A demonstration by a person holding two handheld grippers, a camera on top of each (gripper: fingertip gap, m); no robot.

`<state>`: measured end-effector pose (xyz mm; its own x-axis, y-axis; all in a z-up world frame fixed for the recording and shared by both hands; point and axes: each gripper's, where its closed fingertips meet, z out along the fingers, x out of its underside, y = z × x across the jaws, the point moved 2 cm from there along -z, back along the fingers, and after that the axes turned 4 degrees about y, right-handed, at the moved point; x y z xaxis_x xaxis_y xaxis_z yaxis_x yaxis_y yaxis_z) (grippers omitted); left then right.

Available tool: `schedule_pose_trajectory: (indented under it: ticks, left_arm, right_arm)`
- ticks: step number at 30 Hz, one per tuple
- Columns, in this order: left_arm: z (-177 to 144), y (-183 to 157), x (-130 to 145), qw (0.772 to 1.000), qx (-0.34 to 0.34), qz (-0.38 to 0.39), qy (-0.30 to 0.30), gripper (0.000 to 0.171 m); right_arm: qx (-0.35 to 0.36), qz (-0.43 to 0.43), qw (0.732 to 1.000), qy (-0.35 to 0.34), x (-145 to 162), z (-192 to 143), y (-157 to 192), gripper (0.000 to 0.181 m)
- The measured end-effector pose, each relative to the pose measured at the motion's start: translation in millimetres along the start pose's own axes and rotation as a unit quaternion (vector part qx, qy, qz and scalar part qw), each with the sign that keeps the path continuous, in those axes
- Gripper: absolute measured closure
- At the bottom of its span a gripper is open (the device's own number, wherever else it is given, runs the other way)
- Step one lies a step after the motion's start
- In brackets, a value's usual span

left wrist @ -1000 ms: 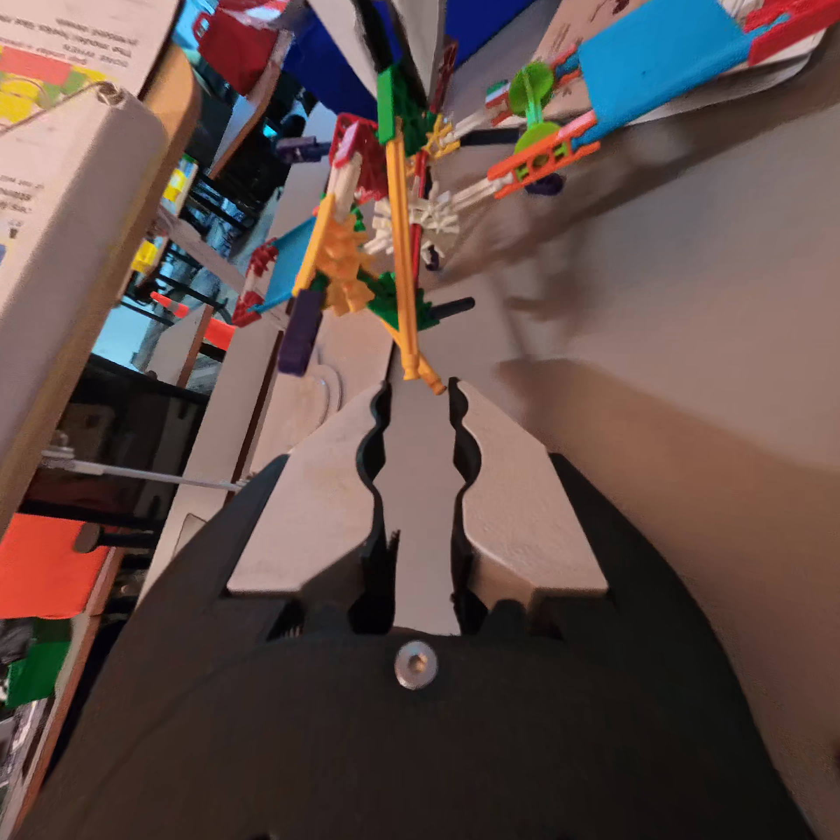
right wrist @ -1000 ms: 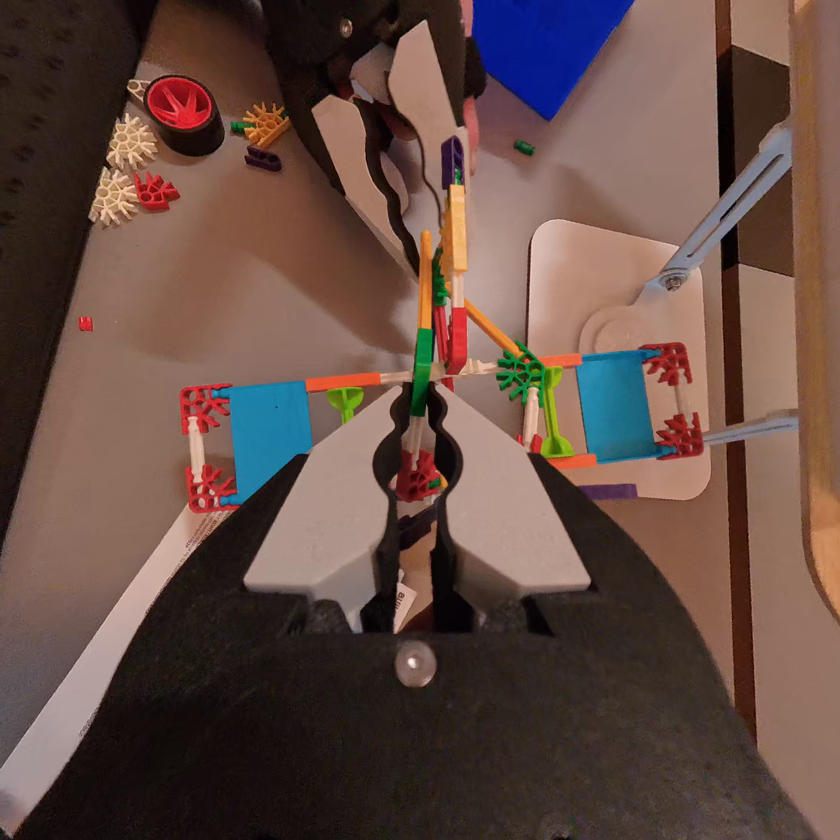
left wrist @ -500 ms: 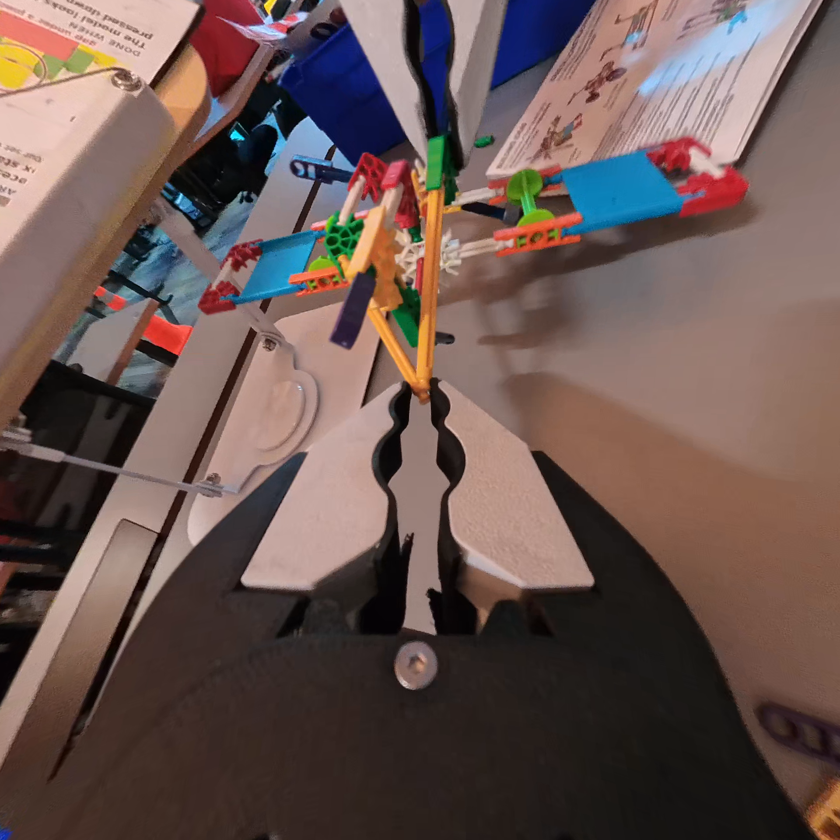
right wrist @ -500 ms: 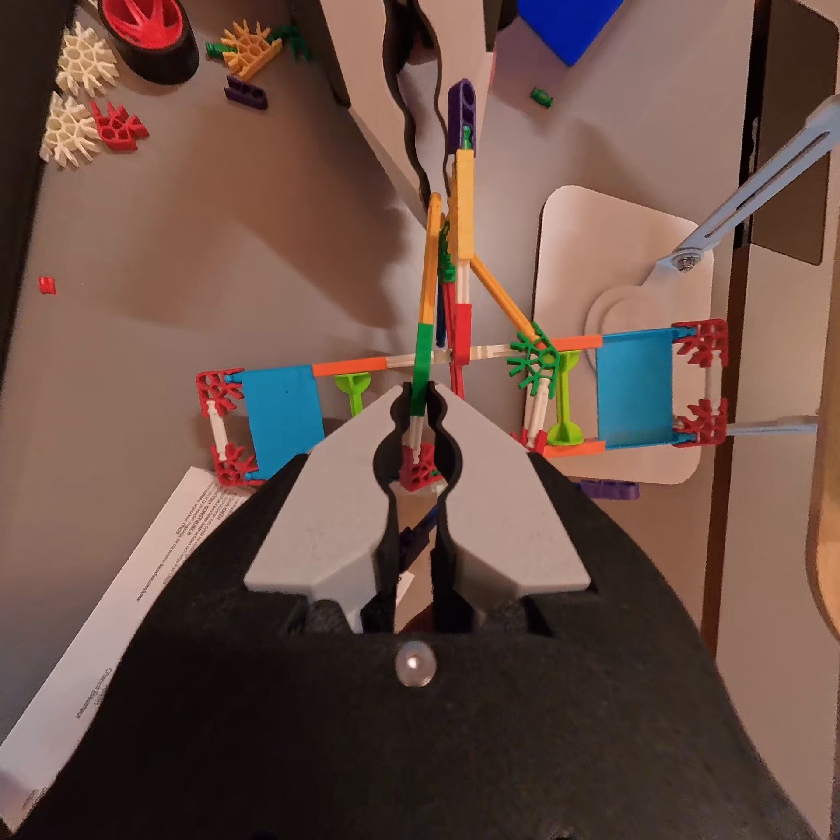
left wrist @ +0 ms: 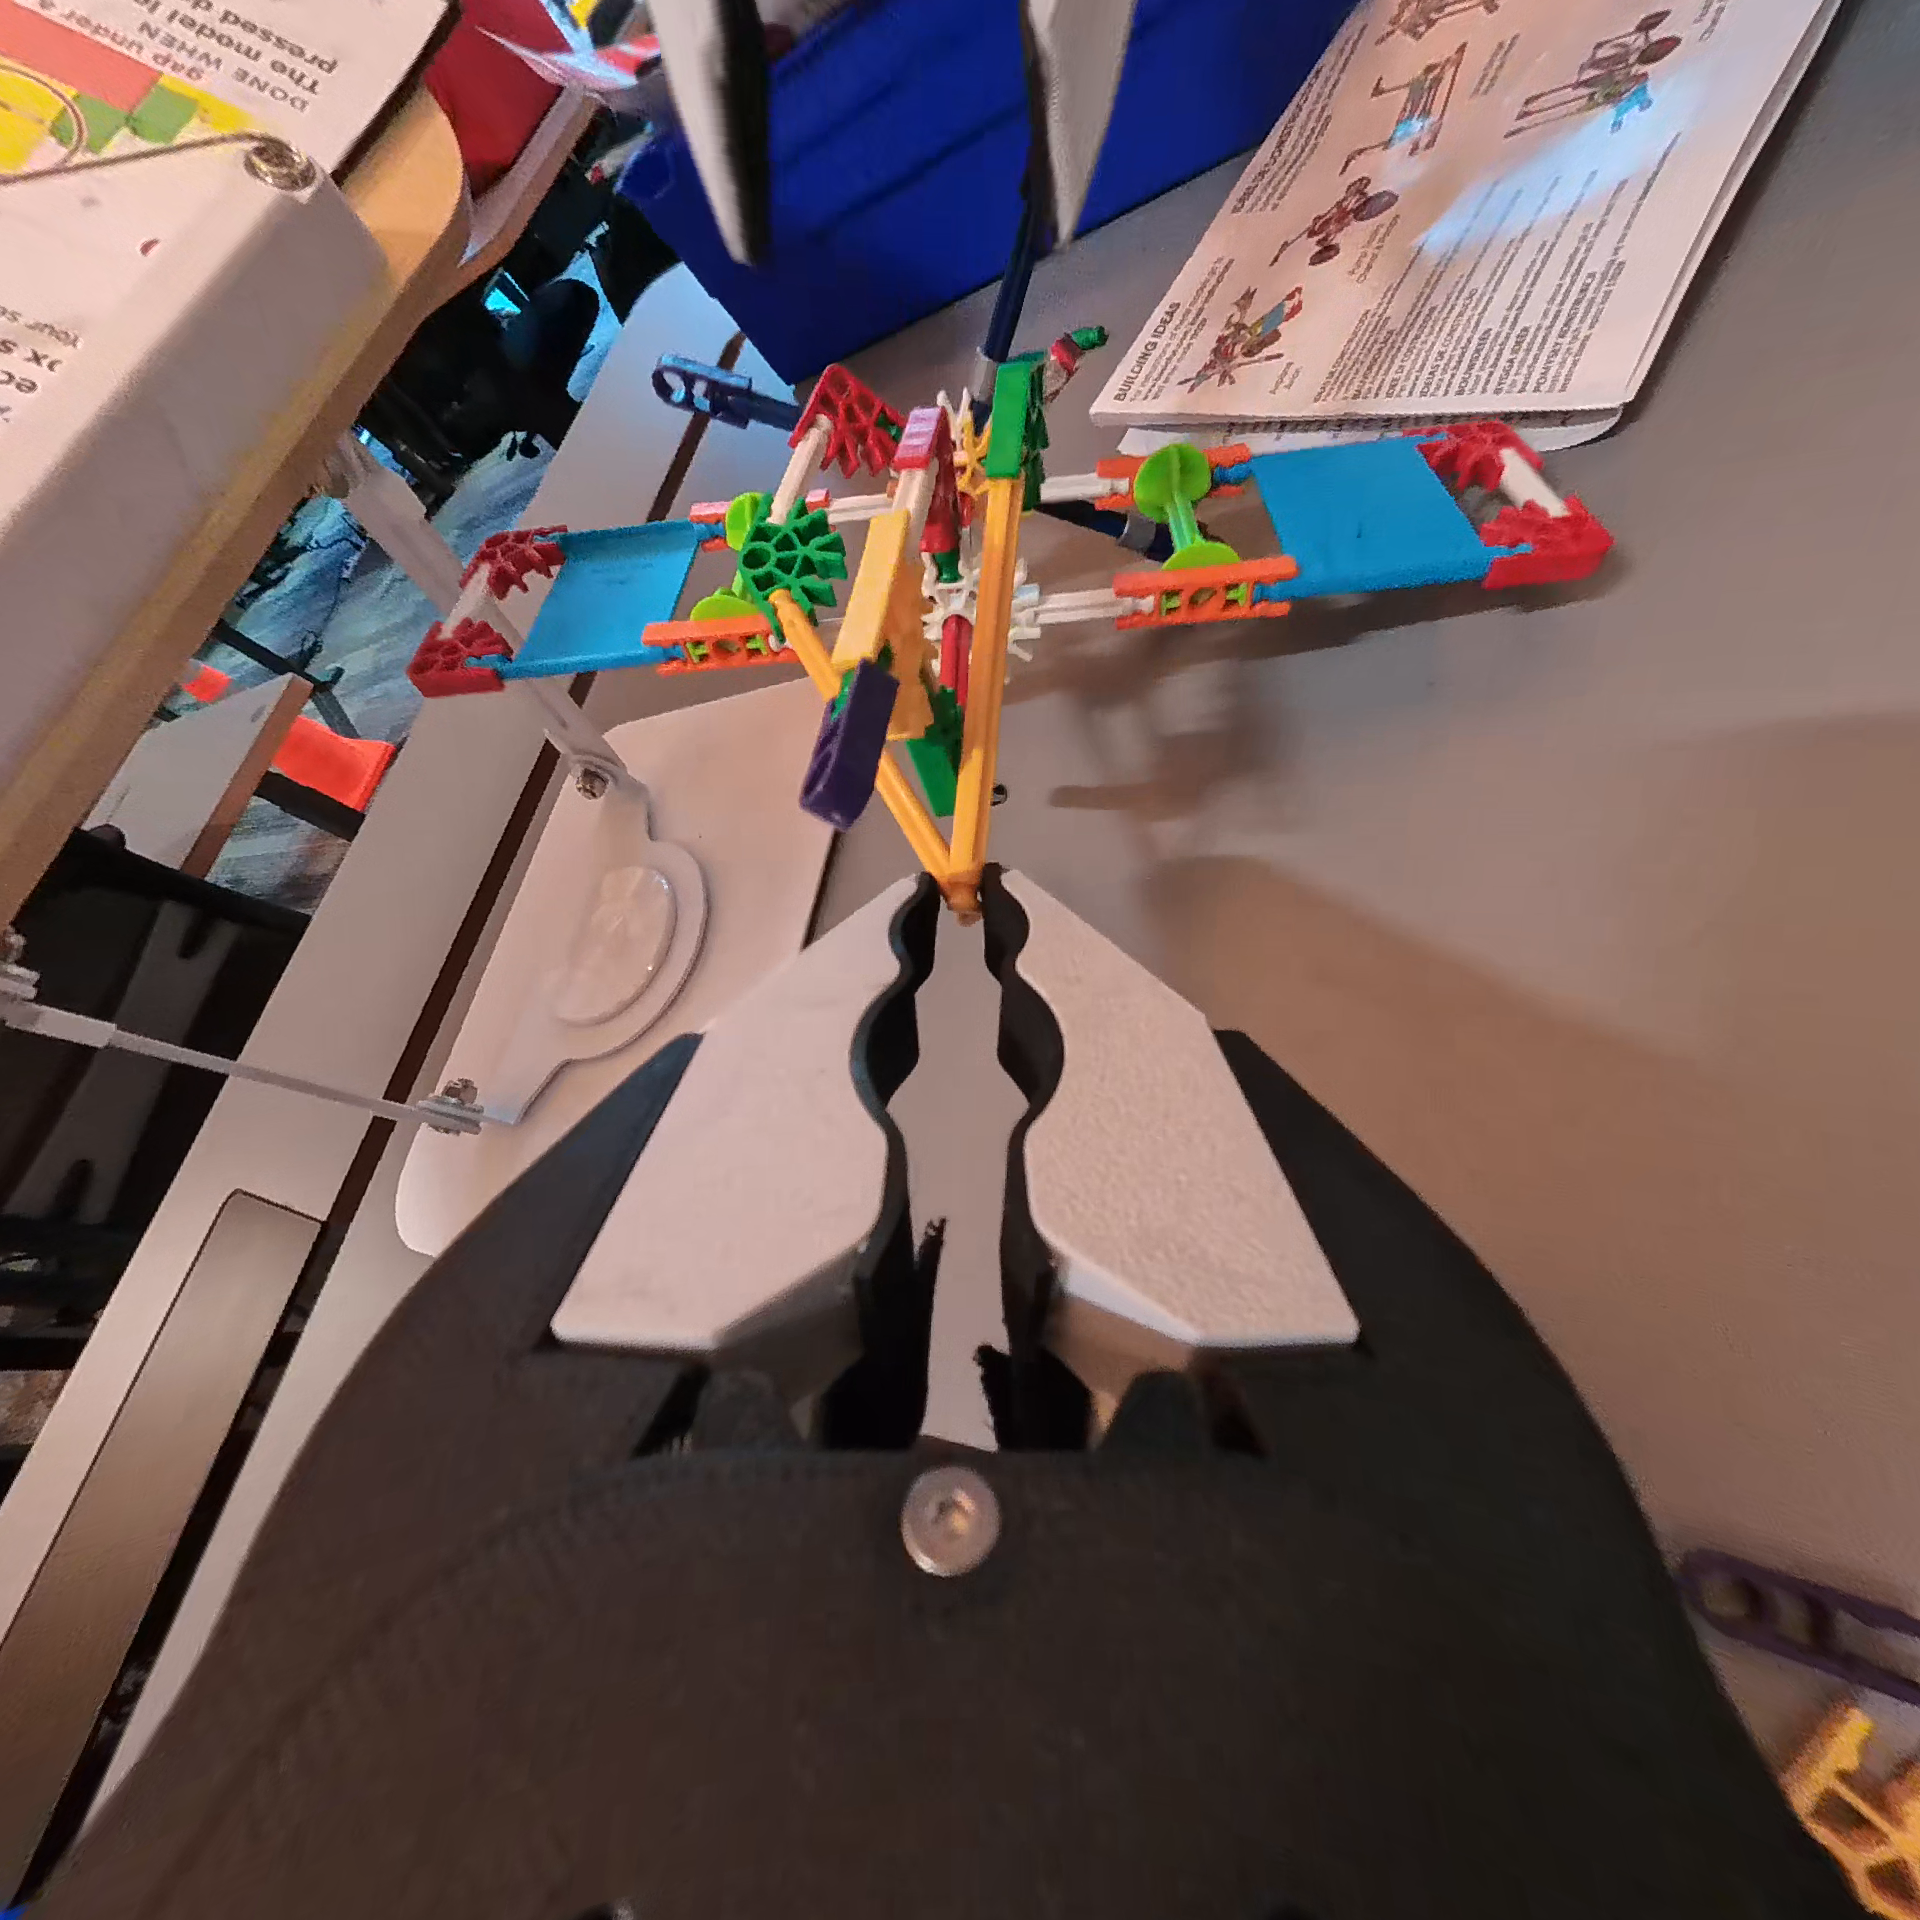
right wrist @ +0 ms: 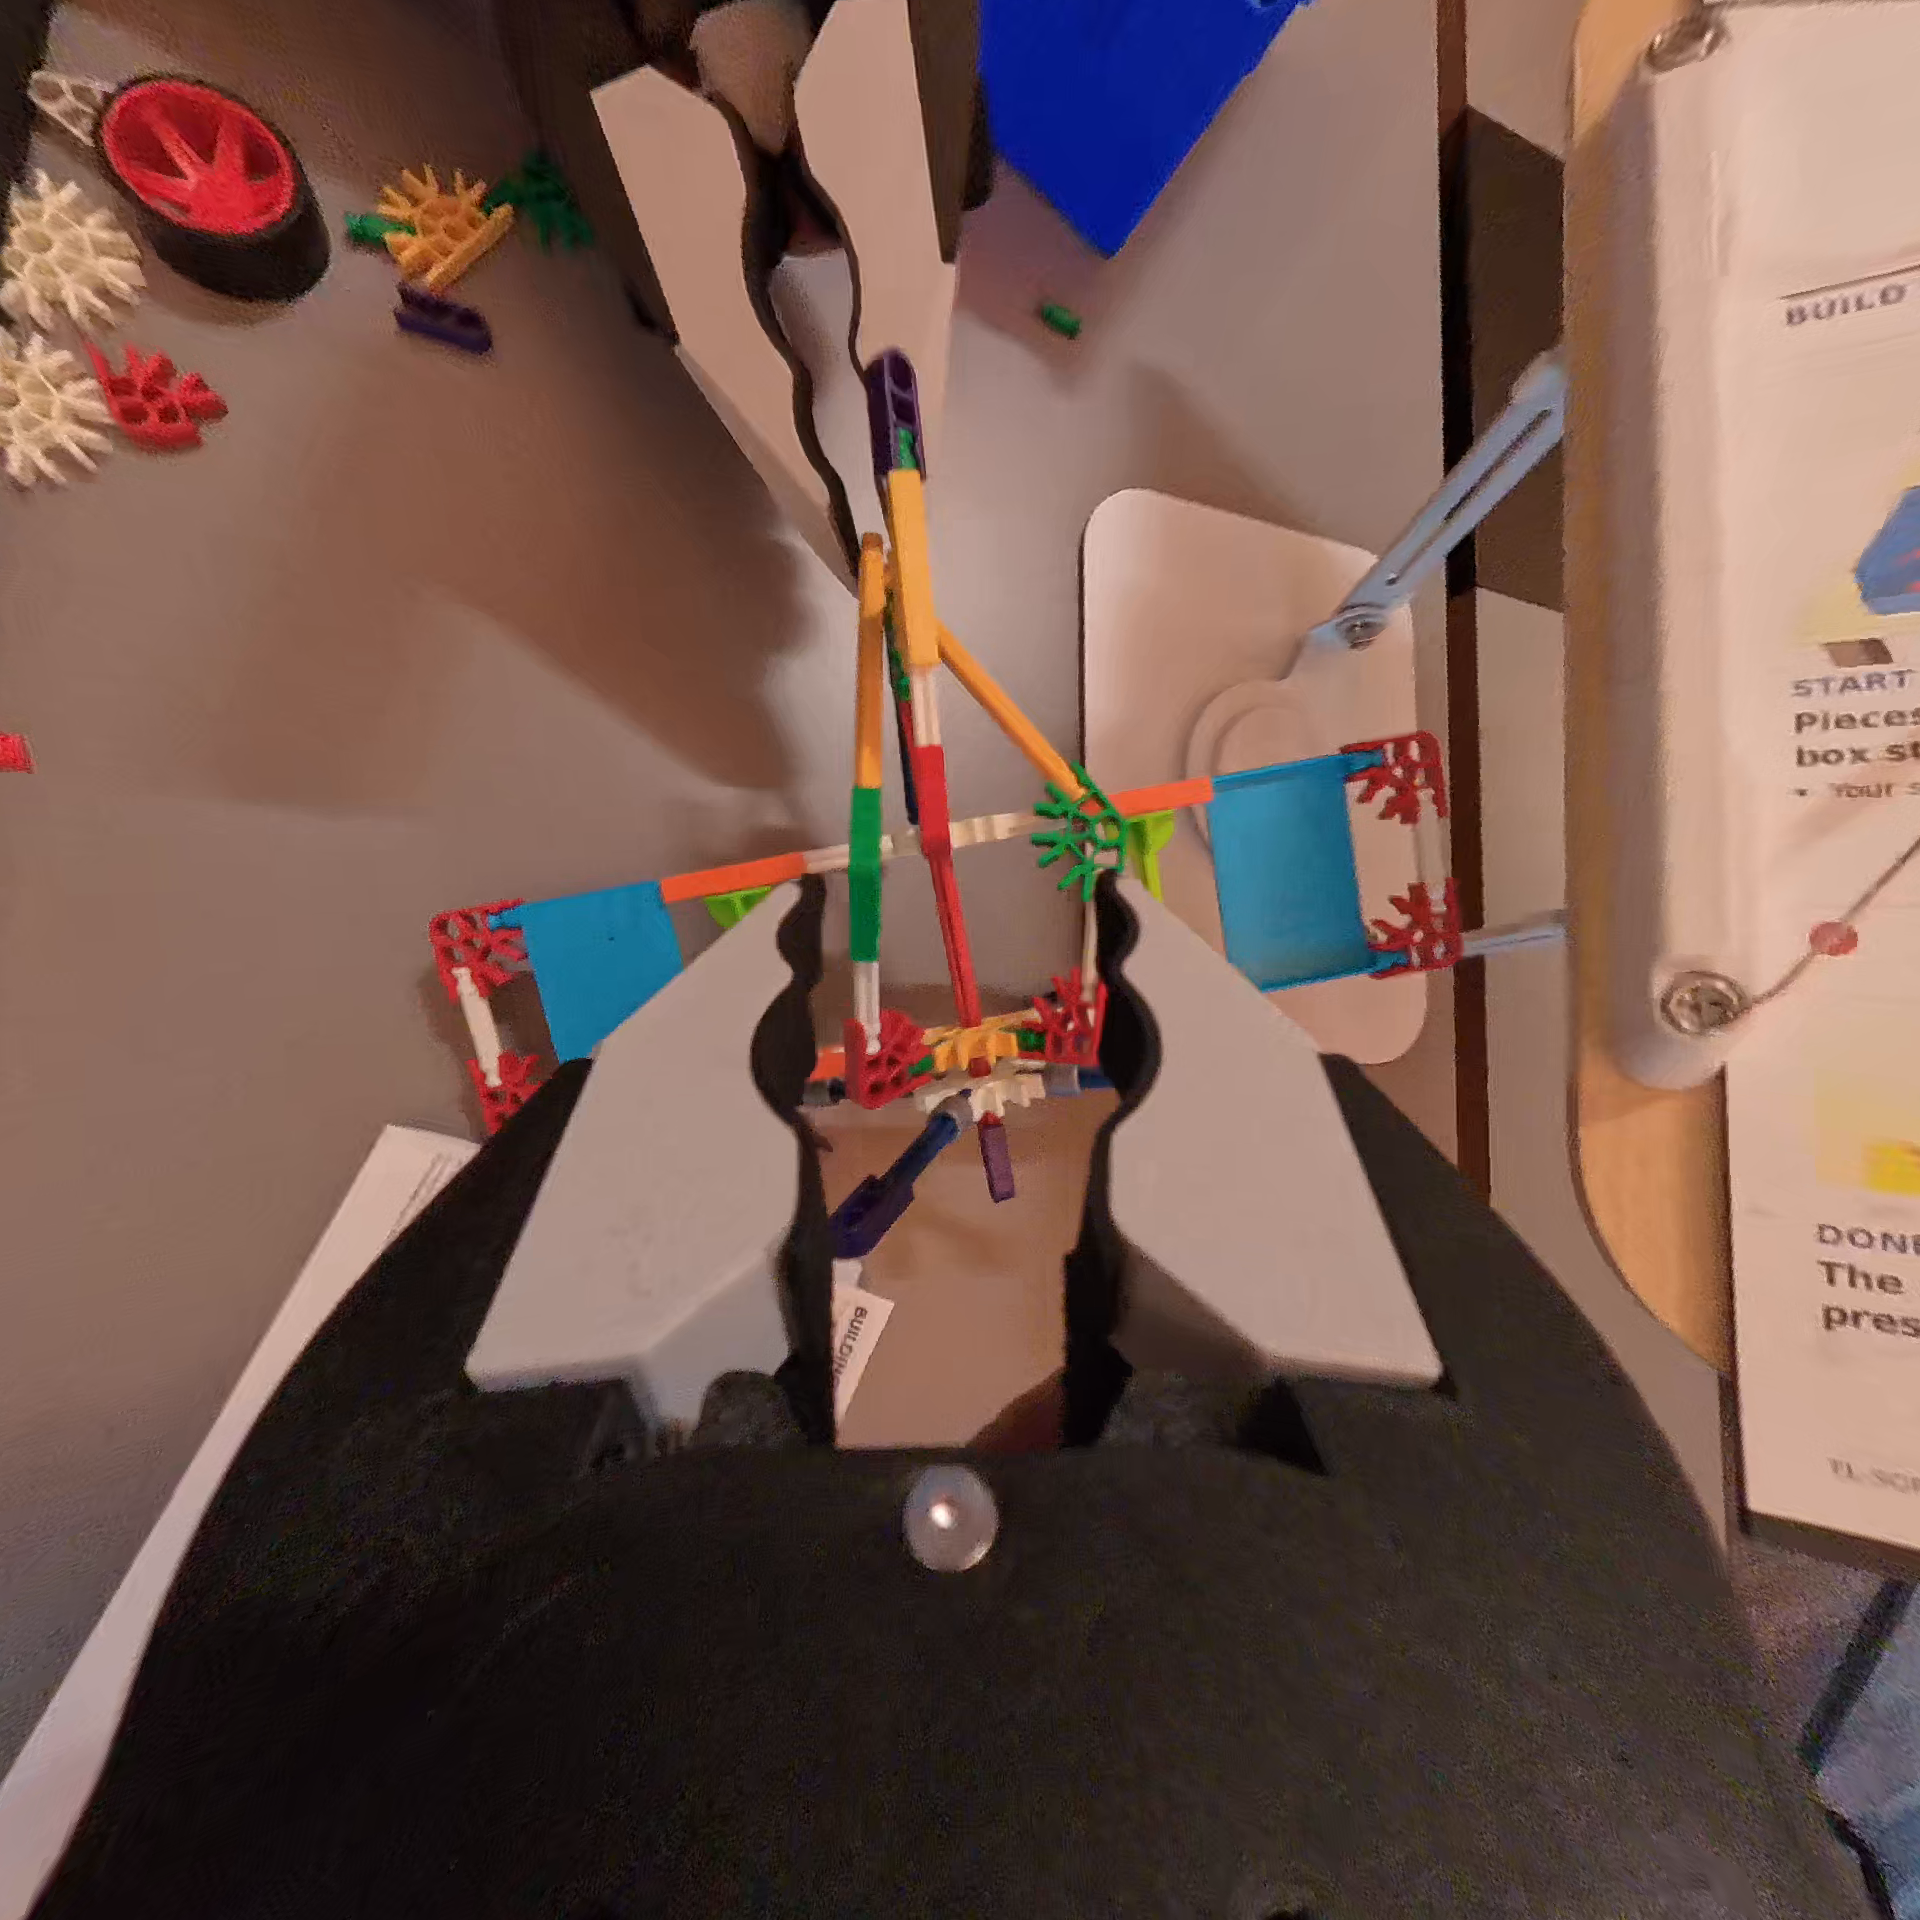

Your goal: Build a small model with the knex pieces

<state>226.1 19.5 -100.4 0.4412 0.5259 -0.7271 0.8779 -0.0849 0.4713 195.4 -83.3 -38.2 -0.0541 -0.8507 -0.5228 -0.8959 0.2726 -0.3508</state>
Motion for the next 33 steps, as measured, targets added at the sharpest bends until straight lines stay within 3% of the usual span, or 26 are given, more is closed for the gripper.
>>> schedule_pose_trajectory:
  ticks: [5,10,17,26,33]
  left_arm:
    - [0,-1,-1,1.000,0.001,0.003,0.002,0.166]
    - [-3,-1,-4,1.000,0.003,0.001,-0.001,0.166]
    - [-4,-3,-3,1.000,0.015,-0.005,-0.002,0.166]
    - [-8,-5,-8,1.000,0.023,-0.004,-0.013,0.166]
    - [-9,1,-16,0.997,-0.046,0.058,-0.012,0.158]
  right_arm:
    - [0.007,-0.039,0.998,0.055,-5,26,8,0.114]
    - [0.016,-0.064,0.991,0.115,3,52,10,0.125]
    - [0.016,-0.080,0.989,0.123,7,58,14,0.148]
    - [0.002,-0.084,0.991,0.102,6,53,17,0.149]
    - [-0.012,-0.056,0.996,0.075,10,45,12,0.149]
